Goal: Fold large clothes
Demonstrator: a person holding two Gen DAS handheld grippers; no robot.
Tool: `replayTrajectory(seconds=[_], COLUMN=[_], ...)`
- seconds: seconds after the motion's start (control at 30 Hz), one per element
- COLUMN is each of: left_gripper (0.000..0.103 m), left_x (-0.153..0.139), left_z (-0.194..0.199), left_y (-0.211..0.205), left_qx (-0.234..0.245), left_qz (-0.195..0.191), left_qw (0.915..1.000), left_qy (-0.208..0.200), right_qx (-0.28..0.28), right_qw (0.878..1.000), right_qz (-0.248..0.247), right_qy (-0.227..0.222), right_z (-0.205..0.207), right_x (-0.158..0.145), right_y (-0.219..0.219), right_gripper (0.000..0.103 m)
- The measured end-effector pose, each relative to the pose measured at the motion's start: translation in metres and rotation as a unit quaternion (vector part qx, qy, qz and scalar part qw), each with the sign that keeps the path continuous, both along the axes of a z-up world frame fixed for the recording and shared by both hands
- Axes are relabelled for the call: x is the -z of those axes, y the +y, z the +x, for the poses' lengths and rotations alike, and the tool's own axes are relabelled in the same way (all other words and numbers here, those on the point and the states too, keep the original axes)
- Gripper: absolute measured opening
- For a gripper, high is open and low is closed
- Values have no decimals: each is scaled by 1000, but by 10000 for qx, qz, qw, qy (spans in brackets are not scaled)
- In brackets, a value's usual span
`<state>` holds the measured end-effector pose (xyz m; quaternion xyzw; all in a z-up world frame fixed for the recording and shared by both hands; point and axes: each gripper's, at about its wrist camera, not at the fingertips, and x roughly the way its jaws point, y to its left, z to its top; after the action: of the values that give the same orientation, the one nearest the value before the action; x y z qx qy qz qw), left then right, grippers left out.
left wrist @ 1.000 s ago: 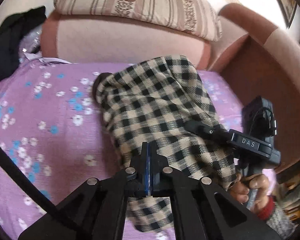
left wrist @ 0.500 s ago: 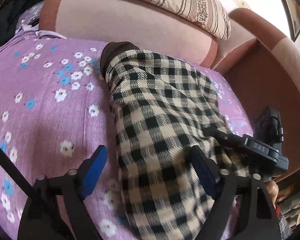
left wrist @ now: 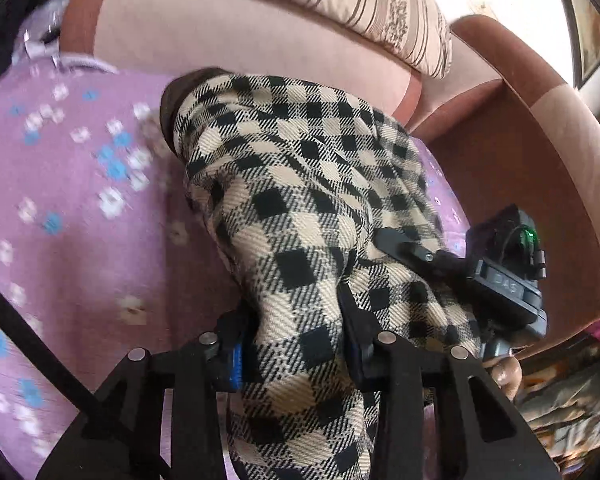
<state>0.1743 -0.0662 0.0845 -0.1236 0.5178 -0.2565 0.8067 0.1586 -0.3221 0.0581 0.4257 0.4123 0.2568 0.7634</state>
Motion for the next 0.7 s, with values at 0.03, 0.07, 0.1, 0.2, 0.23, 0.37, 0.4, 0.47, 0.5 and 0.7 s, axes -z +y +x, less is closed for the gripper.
replayTrajectory(seconds=[0.03,0.07,0.1,0.2,0.23,0.37,0.4,0.47,0.5,0.7], left_gripper=[39,44,45,51,52,52,52,52,52,52], left_x=[-1,1,11,42,46,39,35,30,25,9], left_z=[0,0,-2,-10,-17,-44,-53,-67,-75,-88], left_y=[2,3,3,-1,-3,-6,-8,-9,-10,-16], left_qx=[-25,-84,-193,-278,-302,-422,-444,-446,-457,-476], left_qz=[84,253,633,1295,1198,1034,1015,1055,1130,1101], left_qw=[10000,9996,9978,9909,9921,9937,9938,9934,9925,9921], left_qy=[8,30,63,220,196,121,111,16,-104,-376], right_qx=[15,42,65,131,245,474,427,227,70,-712], right_qw=[10000,9994,9972,9902,9906,9833,9823,9813,9799,9558], right_qz=[-96,-326,-726,-1290,-1215,-1748,-1825,-1899,-1969,-2817], right_qy=[9,55,162,524,581,151,36,-200,-310,-442], right_z=[0,1,2,0,-4,-28,-37,-53,-61,-102], right_x=[1,4,10,24,22,-21,-30,-47,-55,-36], right_y=[3,7,10,6,-1,-13,-14,-9,-1,43], right_gripper=[36,45,48,53,53,55,55,55,55,41])
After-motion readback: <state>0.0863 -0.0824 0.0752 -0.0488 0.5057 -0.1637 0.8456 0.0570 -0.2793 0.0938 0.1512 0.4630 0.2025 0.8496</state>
